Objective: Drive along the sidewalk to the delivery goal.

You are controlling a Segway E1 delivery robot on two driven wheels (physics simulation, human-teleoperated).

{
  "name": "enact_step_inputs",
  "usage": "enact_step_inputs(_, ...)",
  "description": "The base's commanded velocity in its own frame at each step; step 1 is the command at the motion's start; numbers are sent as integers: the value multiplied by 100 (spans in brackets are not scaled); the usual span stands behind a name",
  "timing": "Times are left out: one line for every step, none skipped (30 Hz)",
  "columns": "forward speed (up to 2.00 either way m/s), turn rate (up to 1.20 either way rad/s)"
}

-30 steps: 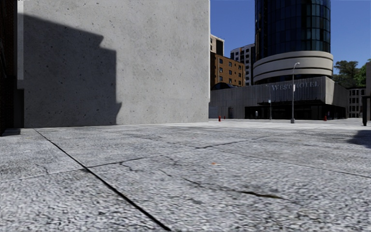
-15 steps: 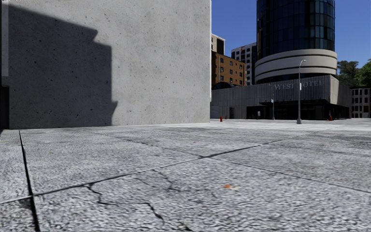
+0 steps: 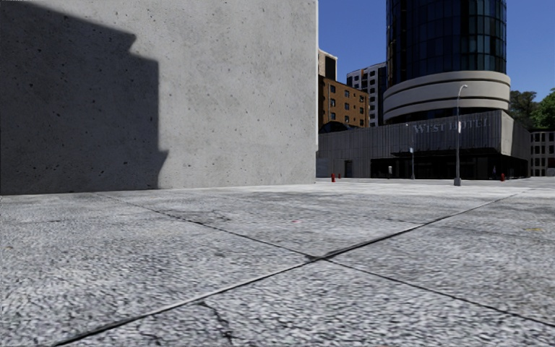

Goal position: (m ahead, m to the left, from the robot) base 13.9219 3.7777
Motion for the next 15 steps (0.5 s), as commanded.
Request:
enact_step_inputs(200,0)
enact_step_inputs(200,0)
enact_step_inputs(200,0)
enact_step_inputs(200,0)
enact_step_inputs(200,0)
enact_step_inputs(200,0)
enact_step_inputs(200,0)
enact_step_inputs(200,0)
enact_step_inputs(200,0)
enact_step_inputs(200,0)
enact_step_inputs(200,0)
enact_step_inputs(200,0)
enact_step_inputs(200,0)
enact_step_inputs(200,0)
enact_step_inputs(200,0)
